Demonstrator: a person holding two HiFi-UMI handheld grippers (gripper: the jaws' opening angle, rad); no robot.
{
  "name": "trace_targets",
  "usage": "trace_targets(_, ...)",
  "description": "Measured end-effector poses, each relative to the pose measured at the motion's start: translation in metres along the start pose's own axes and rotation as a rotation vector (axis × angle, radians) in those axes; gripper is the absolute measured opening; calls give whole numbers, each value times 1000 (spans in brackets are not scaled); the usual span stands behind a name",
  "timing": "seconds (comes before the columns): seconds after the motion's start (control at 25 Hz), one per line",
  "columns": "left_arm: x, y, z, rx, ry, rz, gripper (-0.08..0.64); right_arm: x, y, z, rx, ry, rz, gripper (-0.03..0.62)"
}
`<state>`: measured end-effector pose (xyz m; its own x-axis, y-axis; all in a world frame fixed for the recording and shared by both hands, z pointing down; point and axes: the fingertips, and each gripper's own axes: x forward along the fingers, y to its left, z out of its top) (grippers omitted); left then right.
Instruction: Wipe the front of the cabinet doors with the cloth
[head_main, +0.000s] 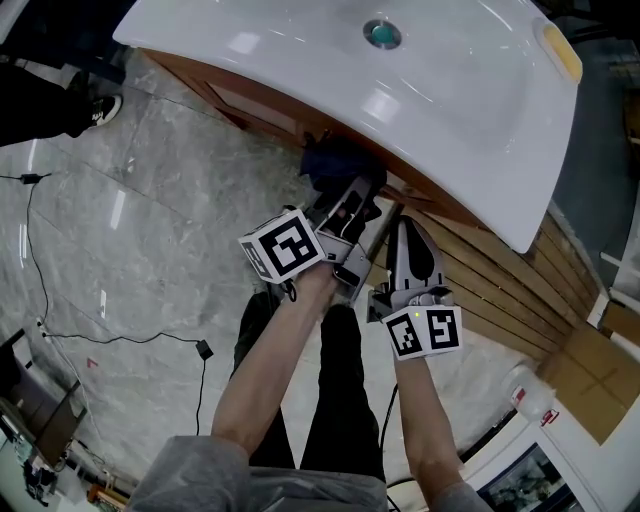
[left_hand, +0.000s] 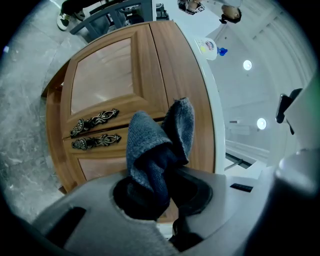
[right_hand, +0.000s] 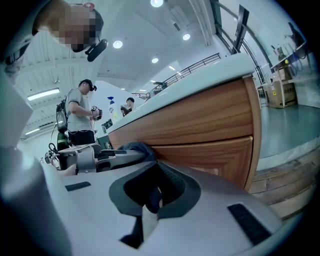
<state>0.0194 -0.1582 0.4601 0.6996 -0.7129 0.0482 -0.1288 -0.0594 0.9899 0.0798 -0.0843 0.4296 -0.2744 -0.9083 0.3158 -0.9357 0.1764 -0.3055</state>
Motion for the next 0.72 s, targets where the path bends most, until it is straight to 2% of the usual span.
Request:
trace_targets(0.24, 2, 8, 0, 23, 15, 41, 54, 4, -1, -6, 5, 7, 1, 9)
trace_targets(0.48, 6, 37, -2, -3, 16, 87, 54, 12, -1, -11, 3, 6, 10, 9)
trace_targets(0.72, 14, 56, -9, -13, 17, 87, 54, 13, -8, -20, -3, 20, 7, 9)
